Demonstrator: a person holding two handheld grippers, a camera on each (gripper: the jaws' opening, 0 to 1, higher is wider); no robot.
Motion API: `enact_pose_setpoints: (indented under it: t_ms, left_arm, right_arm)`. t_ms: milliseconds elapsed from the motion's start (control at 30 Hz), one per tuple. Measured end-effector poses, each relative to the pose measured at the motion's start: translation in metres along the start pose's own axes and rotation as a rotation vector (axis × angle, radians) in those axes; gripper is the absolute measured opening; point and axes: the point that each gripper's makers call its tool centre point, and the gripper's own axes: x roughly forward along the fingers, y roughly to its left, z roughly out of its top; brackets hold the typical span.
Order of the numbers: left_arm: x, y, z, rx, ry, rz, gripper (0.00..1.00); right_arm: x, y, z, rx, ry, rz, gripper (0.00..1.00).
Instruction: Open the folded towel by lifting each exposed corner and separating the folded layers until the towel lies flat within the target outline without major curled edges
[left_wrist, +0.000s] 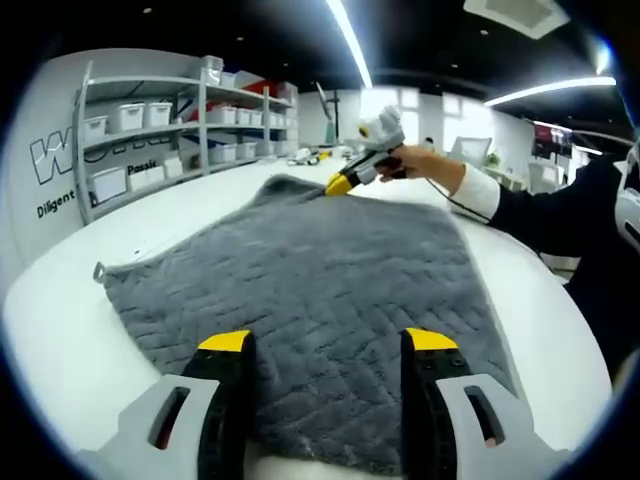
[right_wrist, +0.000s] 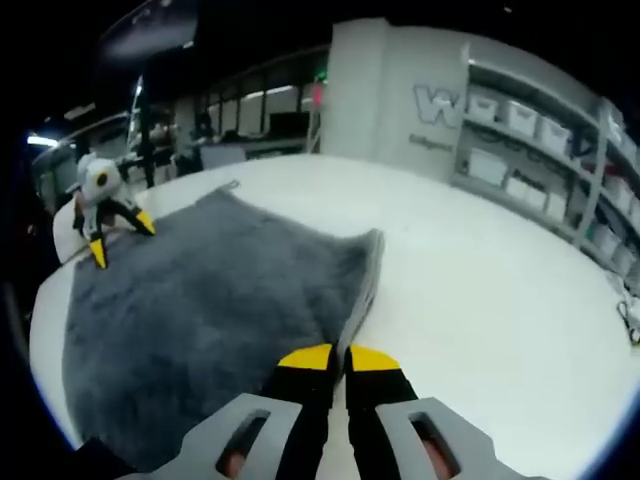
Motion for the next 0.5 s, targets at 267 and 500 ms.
enact_pose_setpoints:
  t_ms: [267, 500]
  left_arm:
    - [0.009, 0.007, 0.004, -0.001, -0.018, 0.003, 0.58]
    - [0.014, 0.016, 0.007, -0.003, -0.030, 0.005, 0.58]
  right_arm:
    - [0.000, -0.008, -0.007, -0.078, 0.065, -0.081, 0.00]
    - [0.005, -0.014, -0.018, -0.109, 0.102, -0.100, 0.00]
